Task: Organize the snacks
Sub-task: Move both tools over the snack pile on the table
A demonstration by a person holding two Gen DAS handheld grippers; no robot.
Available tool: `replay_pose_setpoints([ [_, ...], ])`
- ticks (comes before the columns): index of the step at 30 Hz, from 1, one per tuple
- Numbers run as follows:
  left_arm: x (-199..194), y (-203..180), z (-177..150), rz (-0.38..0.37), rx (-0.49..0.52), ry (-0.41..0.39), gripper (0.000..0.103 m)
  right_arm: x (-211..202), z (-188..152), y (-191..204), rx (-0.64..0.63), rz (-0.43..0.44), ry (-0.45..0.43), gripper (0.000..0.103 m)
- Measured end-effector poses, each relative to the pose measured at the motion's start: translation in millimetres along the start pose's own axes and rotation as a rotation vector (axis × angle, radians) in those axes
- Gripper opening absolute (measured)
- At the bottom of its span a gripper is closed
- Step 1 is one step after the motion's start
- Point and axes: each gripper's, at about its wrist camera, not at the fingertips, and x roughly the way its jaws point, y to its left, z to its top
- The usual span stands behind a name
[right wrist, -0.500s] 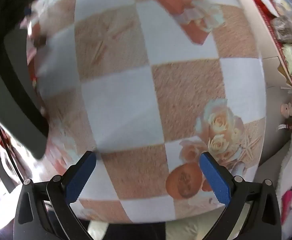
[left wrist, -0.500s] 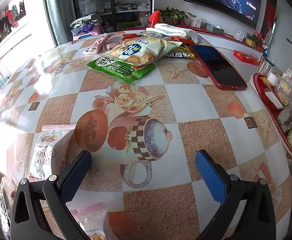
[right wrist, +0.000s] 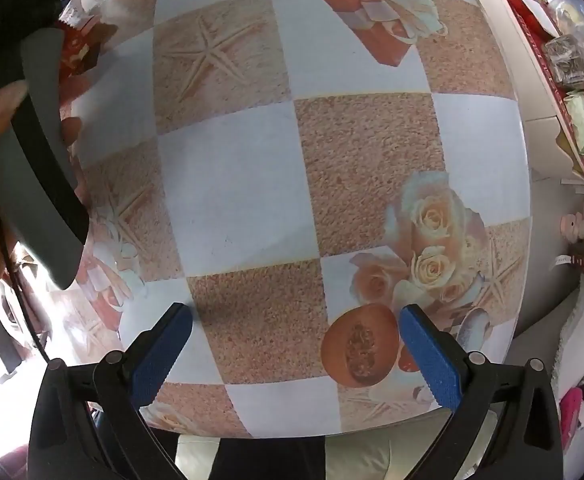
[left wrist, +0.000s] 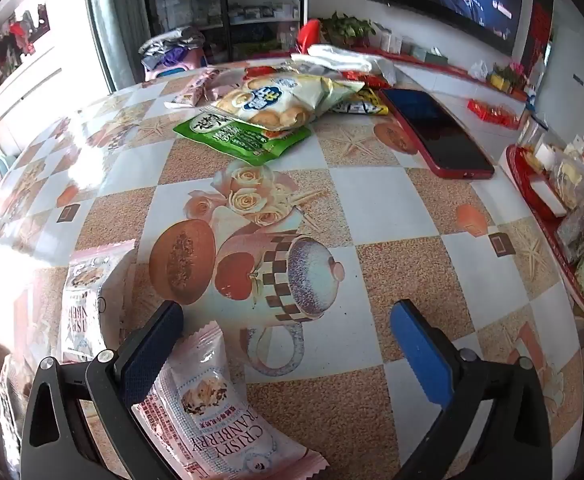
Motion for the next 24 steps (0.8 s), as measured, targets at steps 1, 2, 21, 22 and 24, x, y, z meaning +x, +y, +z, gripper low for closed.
replay_pose_setpoints([
  [1, 1.6, -0.1, 5.1, -0.014, 0.023, 0.056, 0.103, -0.9, 2.2, -1.2, -0.002, -0.005, -0.015, 0.103],
  [2, 3.5, -0.5, 10.4, -0.03, 0.049, 0.114, 0.103, -2.2, 0.6, -2.9, -0.005, -0.005, -0.026, 0.103],
  [21, -130.5, 177.4, -34.2, -0.214, -0.091, 0.285, 0.103, -5.7, 7.4, 5.2, -0.013, 0.116, -0.016, 0.103],
  [22, -127.2, 191.0, -46.0, -0.192, -0.109, 0.317, 0.103, -5.1, 7.2, 5.7, -0.015, 0.119, -0.016, 0.103],
  [24, -120.6, 203.9, -61.5, -0.164, -0.13, 0.347, 0.103, -6.8, 5.2, 8.0, -0.015, 0.11, -0.023, 0.103],
])
